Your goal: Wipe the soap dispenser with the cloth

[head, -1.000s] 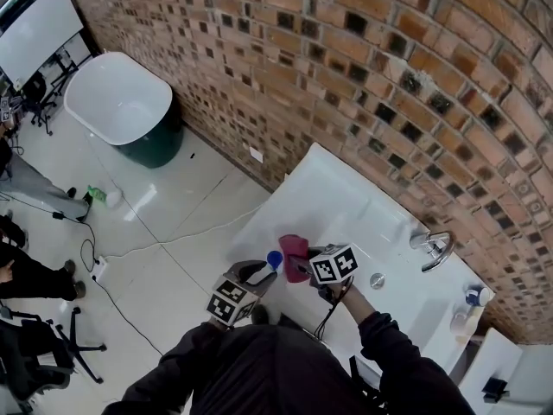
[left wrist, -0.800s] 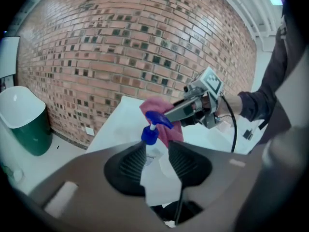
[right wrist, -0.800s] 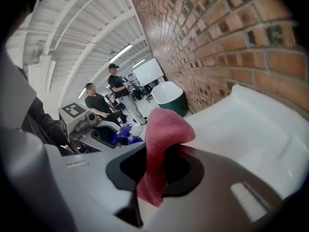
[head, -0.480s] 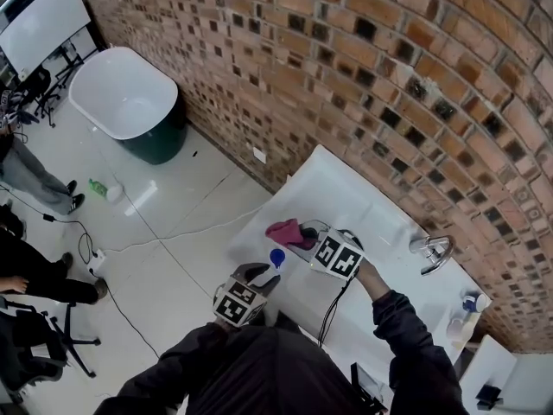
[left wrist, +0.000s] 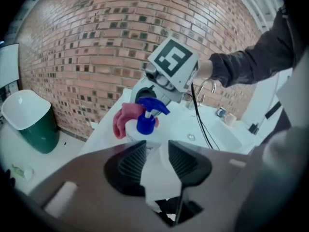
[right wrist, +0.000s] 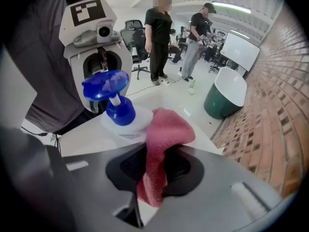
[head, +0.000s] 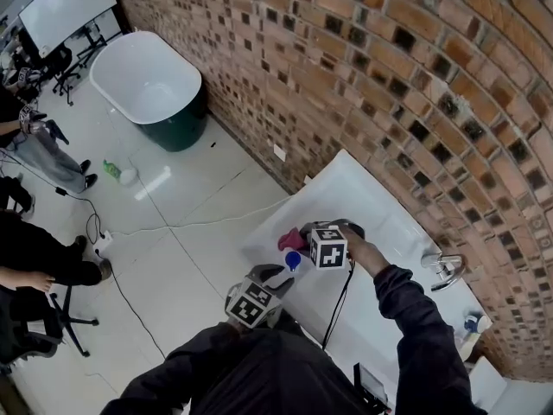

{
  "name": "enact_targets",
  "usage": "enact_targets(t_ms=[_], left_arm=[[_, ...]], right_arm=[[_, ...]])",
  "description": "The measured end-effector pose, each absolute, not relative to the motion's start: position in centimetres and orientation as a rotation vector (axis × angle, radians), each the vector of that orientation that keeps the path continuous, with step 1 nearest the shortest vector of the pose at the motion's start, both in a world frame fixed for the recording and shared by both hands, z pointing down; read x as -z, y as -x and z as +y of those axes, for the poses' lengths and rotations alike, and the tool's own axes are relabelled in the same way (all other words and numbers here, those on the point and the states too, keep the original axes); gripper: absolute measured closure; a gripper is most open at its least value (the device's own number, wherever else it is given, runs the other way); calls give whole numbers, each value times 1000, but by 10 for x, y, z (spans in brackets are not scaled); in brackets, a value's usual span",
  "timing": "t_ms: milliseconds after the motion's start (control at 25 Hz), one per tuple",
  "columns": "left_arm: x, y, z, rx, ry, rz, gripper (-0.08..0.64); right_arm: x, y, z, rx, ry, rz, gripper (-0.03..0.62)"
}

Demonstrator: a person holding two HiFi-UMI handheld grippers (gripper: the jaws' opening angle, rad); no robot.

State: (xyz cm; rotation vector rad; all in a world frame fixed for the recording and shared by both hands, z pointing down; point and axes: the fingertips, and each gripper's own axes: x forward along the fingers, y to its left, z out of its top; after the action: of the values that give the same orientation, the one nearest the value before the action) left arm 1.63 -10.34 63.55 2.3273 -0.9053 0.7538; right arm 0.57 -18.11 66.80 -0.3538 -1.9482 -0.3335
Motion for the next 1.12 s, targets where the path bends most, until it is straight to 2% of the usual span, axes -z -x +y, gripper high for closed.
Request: enact_targets(t_ms=[360,560,920,1120], left_arm=[[-639,-18,-99,-754,-2306,-901,407],[-641,-15,-101,-732,-2318,-913,407],[-581,0,-88,-498,-2346,-917,408],[-523,14,-90,-284,-2405,-981,428]], right_arm=[[-717,-3,-173,386,433,-1821,522],[-710,-4,-180,323,295,-1893,520],[-571,-43,-168,134,-296,-2246,518],[-493,-58,-117,-159,-618,-2629,518]])
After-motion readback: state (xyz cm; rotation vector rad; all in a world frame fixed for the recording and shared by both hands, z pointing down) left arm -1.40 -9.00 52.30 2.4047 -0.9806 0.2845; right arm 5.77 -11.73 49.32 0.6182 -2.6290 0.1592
